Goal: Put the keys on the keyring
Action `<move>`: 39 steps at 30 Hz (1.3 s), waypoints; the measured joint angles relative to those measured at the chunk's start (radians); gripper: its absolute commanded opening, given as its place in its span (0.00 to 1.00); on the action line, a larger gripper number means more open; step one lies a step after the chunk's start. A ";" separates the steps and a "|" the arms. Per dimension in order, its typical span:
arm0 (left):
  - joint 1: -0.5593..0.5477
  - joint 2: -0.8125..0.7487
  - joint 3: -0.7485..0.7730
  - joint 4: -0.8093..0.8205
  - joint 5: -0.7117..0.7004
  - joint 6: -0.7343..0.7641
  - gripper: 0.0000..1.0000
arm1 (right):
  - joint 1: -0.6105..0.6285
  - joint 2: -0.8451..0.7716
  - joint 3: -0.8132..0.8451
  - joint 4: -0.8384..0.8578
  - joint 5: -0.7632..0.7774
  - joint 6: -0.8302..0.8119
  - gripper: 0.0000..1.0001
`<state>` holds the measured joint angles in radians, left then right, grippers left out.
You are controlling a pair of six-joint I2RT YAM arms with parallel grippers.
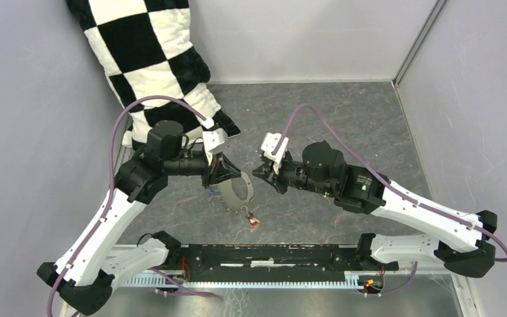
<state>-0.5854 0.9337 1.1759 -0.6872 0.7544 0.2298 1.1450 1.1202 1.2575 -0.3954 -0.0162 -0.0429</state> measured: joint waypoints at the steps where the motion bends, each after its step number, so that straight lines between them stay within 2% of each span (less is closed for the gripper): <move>1: 0.019 -0.001 -0.012 -0.002 -0.005 0.009 0.19 | 0.000 -0.015 -0.047 0.025 0.008 0.003 0.03; 4: 0.167 0.022 -0.056 -0.025 0.018 0.045 0.30 | 0.000 -0.027 -0.154 0.062 0.034 0.016 0.27; 7: 0.431 0.137 -0.064 -0.054 0.071 0.113 0.37 | -0.008 0.001 -0.256 0.114 0.047 0.044 0.45; 10: 0.609 0.311 -0.022 -0.120 0.116 0.212 0.45 | -0.029 0.095 -0.296 0.169 0.048 0.056 0.50; 13: 0.724 0.458 0.028 -0.211 0.149 0.327 0.48 | -0.064 0.254 -0.262 0.232 0.041 0.058 0.47; 15: 0.757 0.494 0.052 -0.269 0.154 0.409 0.48 | -0.098 0.373 -0.198 0.252 0.031 0.069 0.45; 18: 0.777 0.490 0.056 -0.318 0.167 0.493 0.48 | -0.150 0.566 -0.049 0.283 0.008 0.106 0.53; 19: 0.782 0.486 0.056 -0.327 0.169 0.512 0.48 | -0.161 0.618 -0.005 0.292 0.003 0.119 0.57; 25: 0.793 0.443 0.034 -0.336 0.174 0.556 0.49 | -0.171 0.837 0.223 0.281 0.027 0.205 0.58; 31: 0.802 0.433 0.031 -0.327 0.188 0.556 0.49 | -0.132 0.928 0.305 0.253 0.148 0.283 0.55; 39: 0.820 0.433 0.031 -0.325 0.200 0.556 0.49 | -0.098 0.990 0.309 0.230 0.344 0.368 0.55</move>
<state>0.2344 1.3663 1.2068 -1.0126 0.9546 0.7860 1.0473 2.1105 1.5669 -0.1650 0.3275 0.3248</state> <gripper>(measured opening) 0.485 0.552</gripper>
